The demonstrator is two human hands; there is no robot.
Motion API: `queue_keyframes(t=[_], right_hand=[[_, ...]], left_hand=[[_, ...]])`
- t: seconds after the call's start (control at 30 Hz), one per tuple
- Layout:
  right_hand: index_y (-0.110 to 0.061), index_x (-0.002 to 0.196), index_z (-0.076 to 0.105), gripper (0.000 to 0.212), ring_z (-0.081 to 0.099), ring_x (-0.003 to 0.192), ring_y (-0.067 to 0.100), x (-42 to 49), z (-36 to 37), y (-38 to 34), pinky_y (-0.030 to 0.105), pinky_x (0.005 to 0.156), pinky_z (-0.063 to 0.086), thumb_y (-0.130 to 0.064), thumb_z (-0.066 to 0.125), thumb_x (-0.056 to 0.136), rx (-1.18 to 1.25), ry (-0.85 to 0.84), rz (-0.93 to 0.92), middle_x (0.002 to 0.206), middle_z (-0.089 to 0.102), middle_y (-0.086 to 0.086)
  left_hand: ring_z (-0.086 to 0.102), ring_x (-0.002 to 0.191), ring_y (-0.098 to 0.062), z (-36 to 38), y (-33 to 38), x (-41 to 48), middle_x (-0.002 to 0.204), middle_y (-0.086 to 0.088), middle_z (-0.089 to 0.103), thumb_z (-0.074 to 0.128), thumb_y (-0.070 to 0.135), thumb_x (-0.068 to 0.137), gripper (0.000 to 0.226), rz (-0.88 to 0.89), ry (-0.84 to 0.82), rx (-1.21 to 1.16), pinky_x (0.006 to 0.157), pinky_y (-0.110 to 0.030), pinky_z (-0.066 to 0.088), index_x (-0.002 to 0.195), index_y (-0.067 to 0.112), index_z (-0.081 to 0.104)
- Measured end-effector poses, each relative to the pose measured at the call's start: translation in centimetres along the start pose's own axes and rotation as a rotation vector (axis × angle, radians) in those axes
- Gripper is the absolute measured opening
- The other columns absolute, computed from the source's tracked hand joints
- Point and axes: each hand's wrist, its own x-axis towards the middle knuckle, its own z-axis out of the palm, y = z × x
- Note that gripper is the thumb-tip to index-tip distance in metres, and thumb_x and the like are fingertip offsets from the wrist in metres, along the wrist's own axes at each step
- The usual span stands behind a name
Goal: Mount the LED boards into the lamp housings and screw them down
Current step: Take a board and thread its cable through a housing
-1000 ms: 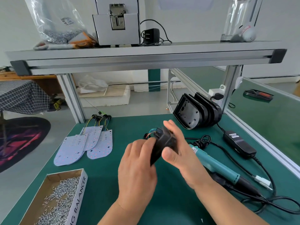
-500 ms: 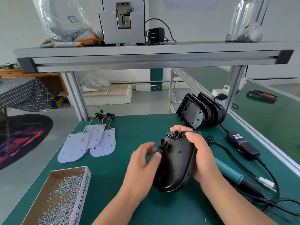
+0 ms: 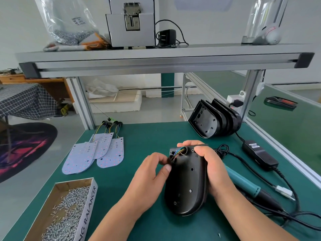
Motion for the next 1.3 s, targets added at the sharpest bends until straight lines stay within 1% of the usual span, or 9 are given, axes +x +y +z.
queue_keyframes(t=[0.07,0.17,0.37,0.6,0.83,1.0,1.1,1.2,1.3], right_hand=[[-0.008,0.115,0.072,0.040,0.074,0.107,0.036,0.0,-0.1,-0.1,0.043,0.087,0.063,-0.029,0.062,0.082,-0.009,-0.006,-0.014,0.126,0.074,0.022],[-0.005,0.117,0.072,0.046,0.068,0.119,0.046,0.1,0.0,0.1,0.057,0.103,0.056,-0.030,0.064,0.080,-0.034,0.034,-0.012,0.129,0.071,0.024],[-0.009,0.112,0.077,0.042,0.064,0.120,0.047,0.4,0.1,0.5,0.061,0.115,0.043,-0.029,0.065,0.077,-0.050,0.101,0.098,0.134,0.067,0.028],[-0.005,0.111,0.079,0.045,0.069,0.100,0.031,0.5,-0.4,-0.2,0.046,0.095,0.053,-0.026,0.066,0.073,-0.082,0.131,0.177,0.119,0.072,0.028],[-0.005,0.115,0.077,0.028,0.072,0.095,0.023,0.7,-0.4,-0.3,0.039,0.086,0.057,-0.014,0.065,0.091,-0.120,0.146,0.145,0.111,0.078,0.014],[-0.016,0.111,0.079,0.036,0.069,0.122,0.032,0.4,-0.3,-0.4,0.052,0.107,0.052,-0.023,0.064,0.079,-0.180,0.061,0.020,0.125,0.077,0.007],[-0.026,0.116,0.077,0.037,0.068,0.125,0.025,0.1,-0.2,-0.6,0.051,0.112,0.048,-0.032,0.067,0.080,-0.321,-0.014,-0.069,0.129,0.076,0.001],[-0.036,0.122,0.074,0.043,0.068,0.122,0.014,-0.1,-0.2,-1.7,0.049,0.114,0.047,-0.038,0.074,0.079,-0.470,-0.015,-0.119,0.127,0.076,-0.008],[-0.039,0.121,0.074,0.038,0.062,0.122,-0.002,-0.1,-0.9,-2.7,0.042,0.113,0.048,-0.027,0.076,0.085,-0.741,0.067,-0.221,0.124,0.073,-0.025]], left_hand=[[0.062,0.101,-0.008,0.0,-0.2,-0.1,0.106,0.016,0.068,0.059,0.031,0.108,0.009,0.009,-0.023,-0.015,0.086,-0.026,0.048,0.105,0.039,0.056],[0.056,0.080,-0.013,-0.5,0.0,0.0,0.097,0.009,0.067,0.054,0.043,0.104,0.005,0.013,0.031,-0.036,0.075,-0.035,0.048,0.103,0.038,0.055],[0.048,0.065,-0.006,-1.2,1.2,0.0,0.076,0.017,0.060,0.052,0.040,0.102,0.005,0.083,0.100,-0.069,0.060,-0.015,0.039,0.097,0.040,0.051],[0.053,0.073,-0.008,-1.4,1.1,0.1,0.086,0.021,0.061,0.061,0.032,0.104,0.018,0.004,0.087,0.145,0.061,-0.023,0.041,0.088,0.035,0.055],[0.044,0.057,-0.004,-1.1,1.1,0.2,0.070,0.007,0.063,0.071,0.026,0.100,0.017,-0.077,0.109,-0.061,0.055,-0.017,0.039,0.092,0.039,0.065],[0.037,0.056,-0.005,-1.1,1.0,0.4,0.059,0.013,0.047,0.078,0.023,0.096,0.015,-0.101,0.163,-0.140,0.053,-0.016,0.033,0.093,0.038,0.074],[0.035,0.056,-0.007,-1.3,1.1,0.5,0.060,0.013,0.040,0.080,0.028,0.094,0.012,-0.092,0.220,-0.130,0.052,-0.018,0.032,0.095,0.040,0.075],[0.042,0.057,-0.005,-1.6,1.7,0.4,0.061,0.010,0.051,0.078,0.030,0.096,0.015,-0.079,0.258,-0.154,0.053,-0.015,0.035,0.099,0.044,0.074],[0.045,0.055,-0.004,-1.9,2.1,0.1,0.062,0.017,0.058,0.067,0.032,0.103,0.013,-0.067,0.251,-0.116,0.052,-0.012,0.037,0.093,0.040,0.069]])
